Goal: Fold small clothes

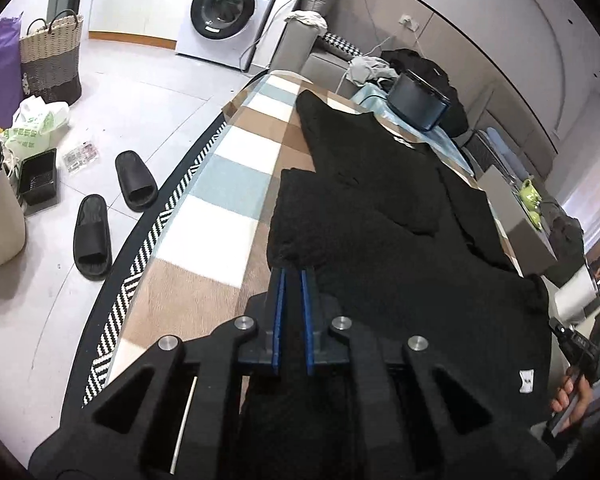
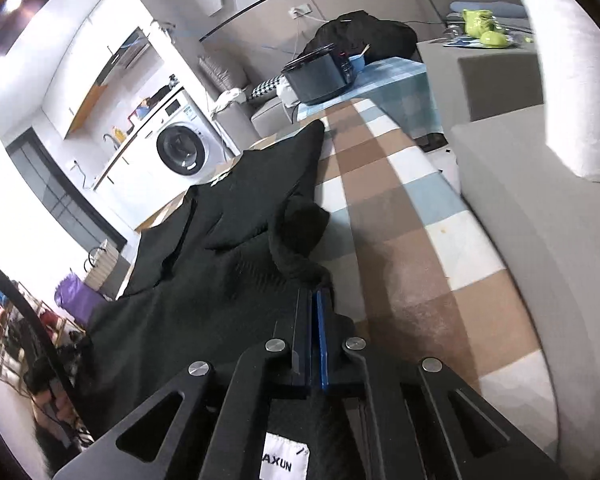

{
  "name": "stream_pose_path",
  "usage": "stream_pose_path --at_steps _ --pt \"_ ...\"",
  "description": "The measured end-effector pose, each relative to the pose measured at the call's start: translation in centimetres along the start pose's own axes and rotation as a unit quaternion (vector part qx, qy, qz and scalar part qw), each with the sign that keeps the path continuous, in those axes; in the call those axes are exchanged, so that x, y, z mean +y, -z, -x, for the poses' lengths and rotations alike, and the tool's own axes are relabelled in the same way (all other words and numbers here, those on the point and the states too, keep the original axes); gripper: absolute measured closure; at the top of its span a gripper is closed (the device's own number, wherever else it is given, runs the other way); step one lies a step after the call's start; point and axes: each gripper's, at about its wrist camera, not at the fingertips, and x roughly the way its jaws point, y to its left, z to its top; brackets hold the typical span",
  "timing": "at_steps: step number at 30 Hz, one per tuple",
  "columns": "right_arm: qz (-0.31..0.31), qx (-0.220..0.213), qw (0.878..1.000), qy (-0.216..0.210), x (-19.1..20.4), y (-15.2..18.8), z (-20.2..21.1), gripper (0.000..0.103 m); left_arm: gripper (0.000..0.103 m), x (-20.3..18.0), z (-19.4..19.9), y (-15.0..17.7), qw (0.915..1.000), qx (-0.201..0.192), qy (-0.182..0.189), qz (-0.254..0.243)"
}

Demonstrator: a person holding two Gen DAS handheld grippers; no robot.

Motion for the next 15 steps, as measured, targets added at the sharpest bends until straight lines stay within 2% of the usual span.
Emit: stream_pose_path --at_steps 4,6,7,8,10,13,15 --pt "-0.006 0.017 1.000 0.014 -0.9 -0.1 -0.1 0.100 0.096 0.4 -0.2 0.4 0.9996 0.024 -0.011 0.001" --pt "-0.005 0.030 0.999 0.020 -0.8 -0.2 -0.6 0.098 0.085 0.4 -0.4 0.4 0.9993 0.036 -0.009 -0.007" --pt "-0.005 0.036 0.999 0.022 -0.8 -0.3 -0.7 0.093 0.074 0.4 -0.6 0.3 0.9991 0.040 -0.011 -0.011" --pt "-0.003 0.043 0.999 0.024 -0.7 -0.3 -0.8 0.082 0.061 0.4 -0.8 0.2 0.9990 0.042 -0.014 -0.013" --pt "-0.001 0.045 0.999 0.031 -0.7 -0.3 -1.1 0.068 0.053 0.2 -1.4 -0.1 0.9987 0.042 -0.022 -0.017" --pt "-0.001 0.048 0.999 0.025 -0.7 -0.3 -1.5 0.064 0.052 0.2 -2.9 -0.6 0.9976 0.057 -0.034 -0.021" --pt "0.002 0.054 0.998 0.029 -0.7 -0.3 -2.1 0.064 0.052 0.3 -4.1 -1.0 0.9971 0.069 -0.028 -0.017"
